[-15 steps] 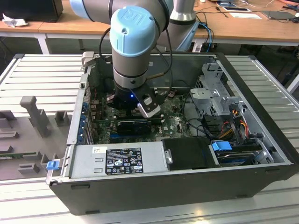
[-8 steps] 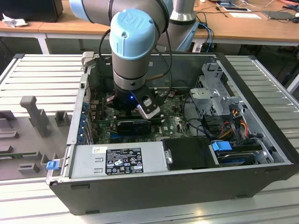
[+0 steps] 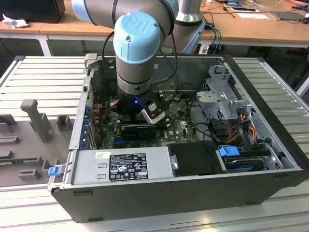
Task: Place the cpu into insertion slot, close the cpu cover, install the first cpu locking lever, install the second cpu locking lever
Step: 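Install the second cpu locking lever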
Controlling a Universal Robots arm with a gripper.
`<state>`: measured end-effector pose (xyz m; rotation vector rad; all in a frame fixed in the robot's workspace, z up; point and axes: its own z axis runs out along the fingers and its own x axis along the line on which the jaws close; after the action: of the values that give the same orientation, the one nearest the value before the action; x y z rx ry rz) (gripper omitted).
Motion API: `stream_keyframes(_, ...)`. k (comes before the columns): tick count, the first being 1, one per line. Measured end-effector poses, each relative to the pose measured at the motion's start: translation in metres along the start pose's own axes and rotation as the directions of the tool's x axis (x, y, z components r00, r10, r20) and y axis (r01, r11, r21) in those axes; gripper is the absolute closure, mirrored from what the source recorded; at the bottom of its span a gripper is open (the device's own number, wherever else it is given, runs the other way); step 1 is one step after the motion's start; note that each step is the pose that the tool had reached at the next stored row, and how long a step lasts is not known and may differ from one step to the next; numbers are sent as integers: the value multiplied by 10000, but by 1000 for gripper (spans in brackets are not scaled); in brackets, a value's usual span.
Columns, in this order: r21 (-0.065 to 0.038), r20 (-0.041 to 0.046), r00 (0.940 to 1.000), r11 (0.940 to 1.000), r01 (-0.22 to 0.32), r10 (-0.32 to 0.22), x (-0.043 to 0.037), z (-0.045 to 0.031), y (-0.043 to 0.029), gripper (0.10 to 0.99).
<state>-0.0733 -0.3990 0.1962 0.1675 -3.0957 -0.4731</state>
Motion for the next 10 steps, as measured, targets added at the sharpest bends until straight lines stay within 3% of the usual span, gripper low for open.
stream_keyframes(10,-77,-5,10000,10000,50,-50,19,-4,4,980)
